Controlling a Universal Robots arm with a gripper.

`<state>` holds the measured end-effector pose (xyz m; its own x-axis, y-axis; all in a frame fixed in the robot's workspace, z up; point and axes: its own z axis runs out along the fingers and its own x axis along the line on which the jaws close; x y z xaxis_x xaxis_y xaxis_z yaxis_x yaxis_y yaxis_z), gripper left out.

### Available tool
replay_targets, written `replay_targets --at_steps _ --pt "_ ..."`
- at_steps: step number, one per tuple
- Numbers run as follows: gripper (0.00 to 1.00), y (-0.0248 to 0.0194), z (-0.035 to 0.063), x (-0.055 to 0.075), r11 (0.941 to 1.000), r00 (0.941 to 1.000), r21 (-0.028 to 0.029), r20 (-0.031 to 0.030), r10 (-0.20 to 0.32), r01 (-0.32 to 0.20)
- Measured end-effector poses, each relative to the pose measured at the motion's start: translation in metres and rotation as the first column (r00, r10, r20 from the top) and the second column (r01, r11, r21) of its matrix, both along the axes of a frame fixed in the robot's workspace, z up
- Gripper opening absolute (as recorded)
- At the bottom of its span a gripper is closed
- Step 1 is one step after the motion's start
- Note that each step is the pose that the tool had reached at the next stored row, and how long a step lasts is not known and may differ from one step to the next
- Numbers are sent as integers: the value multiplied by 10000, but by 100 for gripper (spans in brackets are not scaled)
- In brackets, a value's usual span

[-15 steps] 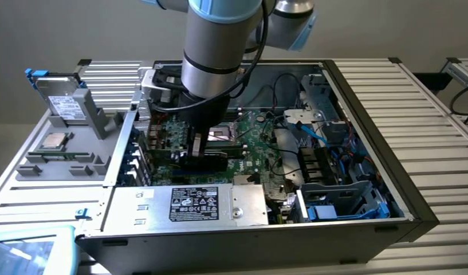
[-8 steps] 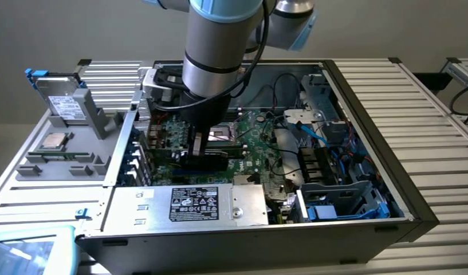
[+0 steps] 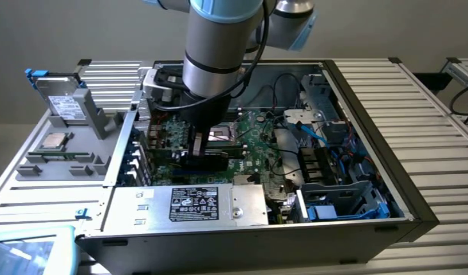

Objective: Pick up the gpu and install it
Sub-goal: 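Insert the gpu into the slot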

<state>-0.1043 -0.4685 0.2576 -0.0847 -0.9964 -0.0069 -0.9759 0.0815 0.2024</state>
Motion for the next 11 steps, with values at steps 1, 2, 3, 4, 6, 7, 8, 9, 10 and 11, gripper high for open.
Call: replay_targets --at_steps 1,2,3,4,6,7,8,9,10,11 --pt "27 3 0 0 10000 10000 -10 -1 0 0" --pt "27 8 0 0 10000 10000 -28 -1 -2 2" --pt "27 14 -2 0 10000 10000 -44 0 -2 2" --pt "27 20 -4 0 10000 10000 -59 0 -3 3" --pt "27 32 -7 0 10000 10000 -81 0 -4 4" --pt "27 34 -7 0 10000 10000 -87 -1 -4 4" --pt "27 34 -7 0 10000 10000 -88 -1 -3 3" --pt "27 34 -7 0 10000 10000 -93 -1 -3 3" --pt "27 34 -8 0 10000 10000 -97 -1 -4 4" --pt "27 35 -10 0 9999 10000 -105 -1 -4 4"
